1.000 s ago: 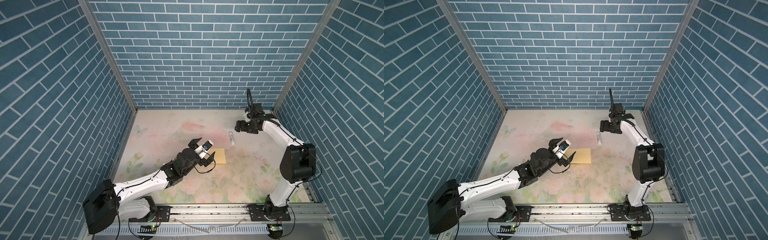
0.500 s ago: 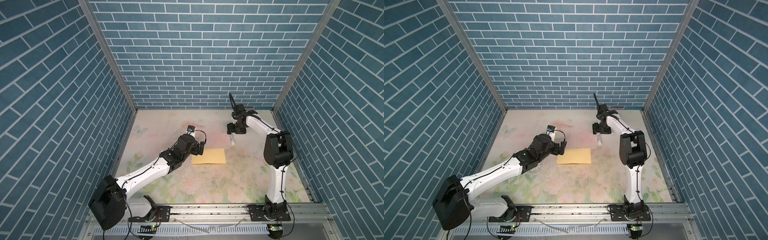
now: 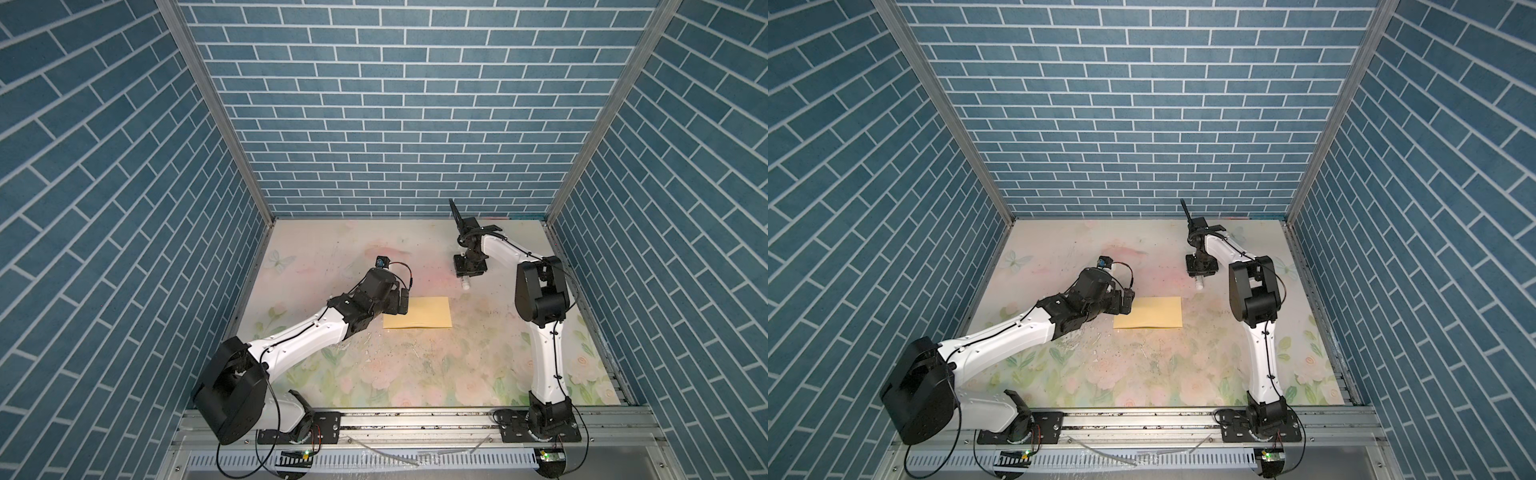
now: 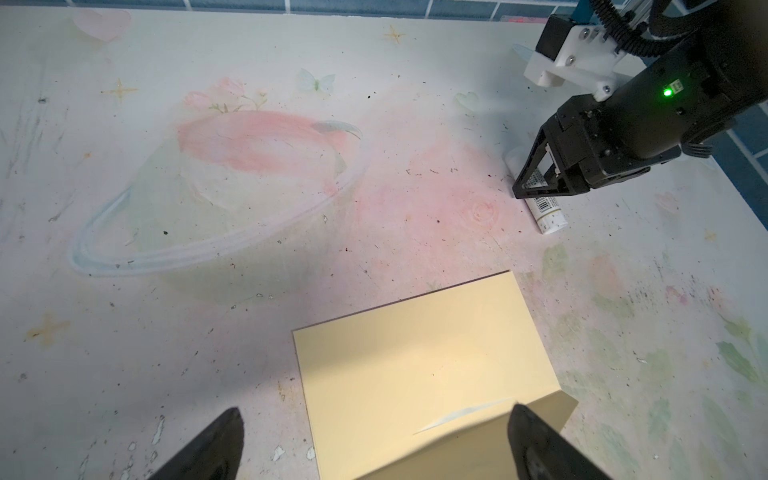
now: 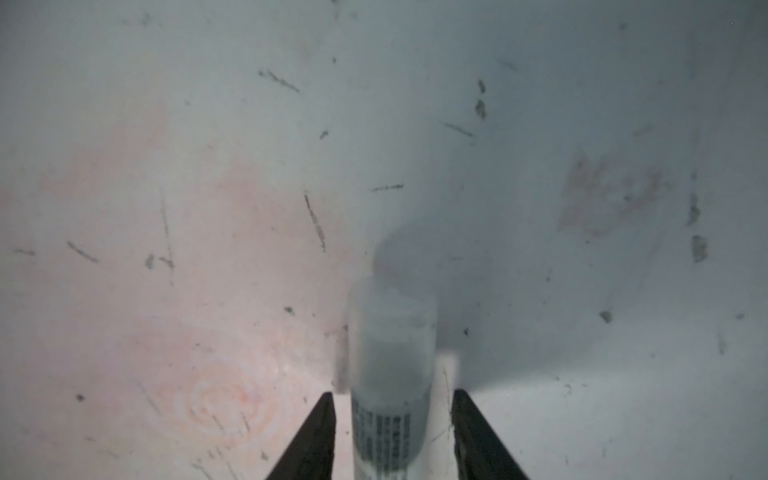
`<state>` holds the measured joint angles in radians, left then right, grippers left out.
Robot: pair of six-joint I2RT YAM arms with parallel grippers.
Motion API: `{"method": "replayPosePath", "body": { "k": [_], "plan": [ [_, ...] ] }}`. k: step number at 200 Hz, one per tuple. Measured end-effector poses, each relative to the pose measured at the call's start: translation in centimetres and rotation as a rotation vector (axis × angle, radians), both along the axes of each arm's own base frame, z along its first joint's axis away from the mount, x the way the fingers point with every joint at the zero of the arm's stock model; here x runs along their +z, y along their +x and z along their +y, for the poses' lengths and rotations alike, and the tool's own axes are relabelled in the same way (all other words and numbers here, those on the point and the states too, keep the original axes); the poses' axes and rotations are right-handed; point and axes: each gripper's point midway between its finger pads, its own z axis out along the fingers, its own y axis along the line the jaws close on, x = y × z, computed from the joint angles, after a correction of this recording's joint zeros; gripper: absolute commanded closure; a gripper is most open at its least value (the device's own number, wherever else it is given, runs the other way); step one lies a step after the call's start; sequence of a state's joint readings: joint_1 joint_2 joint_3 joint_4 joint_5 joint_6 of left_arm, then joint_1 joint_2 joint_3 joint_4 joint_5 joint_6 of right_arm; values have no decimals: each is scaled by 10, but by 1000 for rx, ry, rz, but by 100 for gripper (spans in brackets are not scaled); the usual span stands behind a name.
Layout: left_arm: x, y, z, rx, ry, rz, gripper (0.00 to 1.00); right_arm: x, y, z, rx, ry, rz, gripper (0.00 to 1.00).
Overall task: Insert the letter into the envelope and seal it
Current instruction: 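Release the envelope with the left gripper while the right grasps the white glue stick, then lift the glue stick with the right gripper while the left grasps its body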
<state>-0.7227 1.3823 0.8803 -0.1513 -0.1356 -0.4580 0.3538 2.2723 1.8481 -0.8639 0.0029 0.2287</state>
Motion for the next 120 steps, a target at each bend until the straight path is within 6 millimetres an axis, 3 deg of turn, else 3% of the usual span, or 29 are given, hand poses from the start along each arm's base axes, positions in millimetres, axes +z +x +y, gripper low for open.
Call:
{"method": "replayPosePath", "body": {
  "k": [48, 99, 120],
  "plan": [
    [-2, -1, -1, -4, -1, 7, 1, 2, 4, 2, 3, -1, -8, 82],
    [0, -2, -7, -27, -23, 9, 1, 3, 7, 4, 3, 10, -25, 92],
    [4, -2, -13, -49, -50, 4, 3, 15, 6, 7, 7, 47, -72, 96]
  ]
}}
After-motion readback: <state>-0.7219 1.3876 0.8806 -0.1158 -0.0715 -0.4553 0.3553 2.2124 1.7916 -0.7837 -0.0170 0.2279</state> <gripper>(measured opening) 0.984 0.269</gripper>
